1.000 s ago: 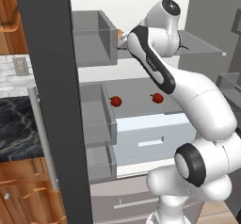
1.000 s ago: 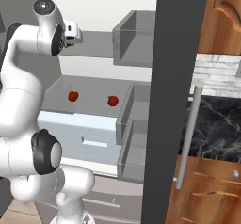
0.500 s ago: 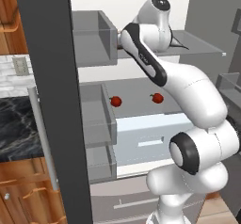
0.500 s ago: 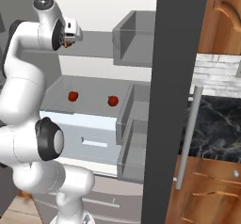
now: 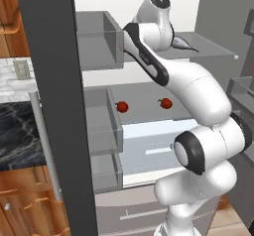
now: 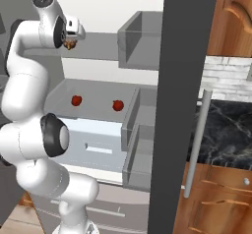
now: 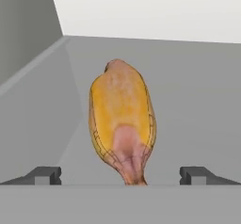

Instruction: Gather the bell peppers from the fridge and place them on a tray on the dining counter. Then gather the fish and chicken drumstick from the fridge and place them on the other tray.

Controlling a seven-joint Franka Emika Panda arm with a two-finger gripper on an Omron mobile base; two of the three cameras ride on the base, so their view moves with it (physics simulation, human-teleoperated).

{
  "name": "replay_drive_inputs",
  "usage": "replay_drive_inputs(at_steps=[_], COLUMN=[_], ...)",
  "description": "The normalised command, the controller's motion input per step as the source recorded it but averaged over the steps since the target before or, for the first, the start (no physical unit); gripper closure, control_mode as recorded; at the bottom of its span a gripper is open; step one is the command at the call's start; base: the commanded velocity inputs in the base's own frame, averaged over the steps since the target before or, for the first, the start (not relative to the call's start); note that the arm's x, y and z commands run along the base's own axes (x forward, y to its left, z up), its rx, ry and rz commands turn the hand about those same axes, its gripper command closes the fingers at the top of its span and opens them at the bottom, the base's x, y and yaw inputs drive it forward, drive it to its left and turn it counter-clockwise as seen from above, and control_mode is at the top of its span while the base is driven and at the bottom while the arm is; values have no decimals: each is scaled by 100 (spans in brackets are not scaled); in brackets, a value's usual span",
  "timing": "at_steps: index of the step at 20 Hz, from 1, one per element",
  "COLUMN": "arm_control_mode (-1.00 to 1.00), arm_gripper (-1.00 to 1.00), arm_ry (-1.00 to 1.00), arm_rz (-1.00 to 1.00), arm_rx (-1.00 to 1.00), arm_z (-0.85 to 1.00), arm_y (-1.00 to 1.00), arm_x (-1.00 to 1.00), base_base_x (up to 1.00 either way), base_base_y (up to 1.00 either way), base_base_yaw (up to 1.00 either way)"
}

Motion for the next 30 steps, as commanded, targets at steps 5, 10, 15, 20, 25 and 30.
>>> replay_drive_inputs(at_steps=[5, 10, 15, 20, 25, 30], arm_control_mode=[-100, -100, -100, -100, -100, -100], arm_gripper=[-100, -100, -100, -100, -100, -100], arm_ry=[0, 0, 0, 0, 0, 0], arm_rz=[0, 0, 0, 0, 0, 0], arm_rx=[0, 0, 0, 0, 0, 0], arm_z=[1, 0, 0, 0, -4, -17], arm_y=[1, 0, 0, 1, 2, 1], arm_x=[26, 17, 4, 0, 0, 0], base_base_x=[0, 0, 0, 0, 0, 0], base_base_y=[0, 0, 0, 0, 0, 0], base_base_yaw=[0, 0, 0, 0, 0, 0])
